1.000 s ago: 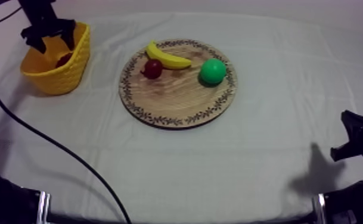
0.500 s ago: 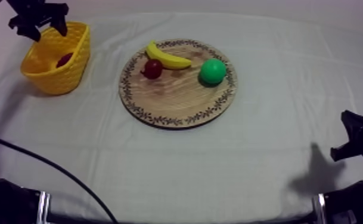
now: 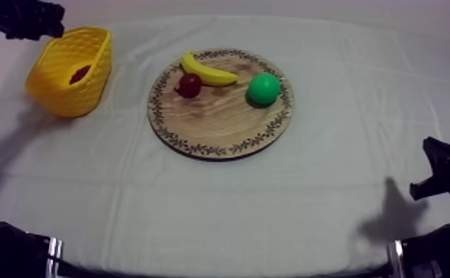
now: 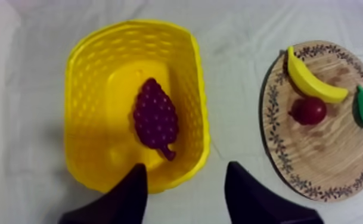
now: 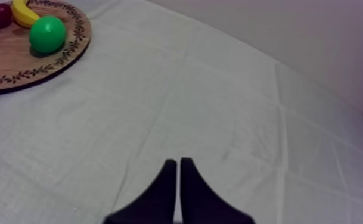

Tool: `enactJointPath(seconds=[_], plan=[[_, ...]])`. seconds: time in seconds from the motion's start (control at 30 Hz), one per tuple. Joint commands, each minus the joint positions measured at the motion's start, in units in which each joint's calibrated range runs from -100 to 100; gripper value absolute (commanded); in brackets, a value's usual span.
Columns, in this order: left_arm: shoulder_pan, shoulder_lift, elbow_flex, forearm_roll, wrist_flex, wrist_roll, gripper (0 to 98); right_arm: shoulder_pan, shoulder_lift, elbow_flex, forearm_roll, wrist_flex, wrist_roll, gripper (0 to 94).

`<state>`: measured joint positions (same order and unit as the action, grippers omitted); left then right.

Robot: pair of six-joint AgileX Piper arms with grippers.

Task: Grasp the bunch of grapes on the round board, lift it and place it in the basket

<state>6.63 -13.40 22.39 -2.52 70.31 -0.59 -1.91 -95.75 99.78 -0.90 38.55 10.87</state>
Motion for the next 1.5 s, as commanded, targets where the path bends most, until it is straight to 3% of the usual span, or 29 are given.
enactJointPath(seconds=[0.0,0.4,0.73,1.03,1.47], plan=[[0.0,-4.9,5.7,-0.21,-5.4,-0.2,45.1,0.0,0.0,0.0,0.0,0.0,0.0,0.3],[0.3,-25.7,28.9,-0.25,-22.8,2.0,22.5,0.0,0.0,0.0,0.0,0.0,0.0,0.3],[-1.4,-44.3,45.8,-1.59,-26.7,3.9,3.2,0.0,0.0,0.0,0.0,0.0,0.0,0.3],[-2.8,-57.9,60.4,-1.83,-30.3,5.4,0.2,0.0,0.0,0.0,0.0,0.0,0.0,0.3],[-5.3,-73.7,71.0,-1.61,-29.0,10.2,0.0,0.0,0.0,0.0,0.0,0.0,0.0,0.3]])
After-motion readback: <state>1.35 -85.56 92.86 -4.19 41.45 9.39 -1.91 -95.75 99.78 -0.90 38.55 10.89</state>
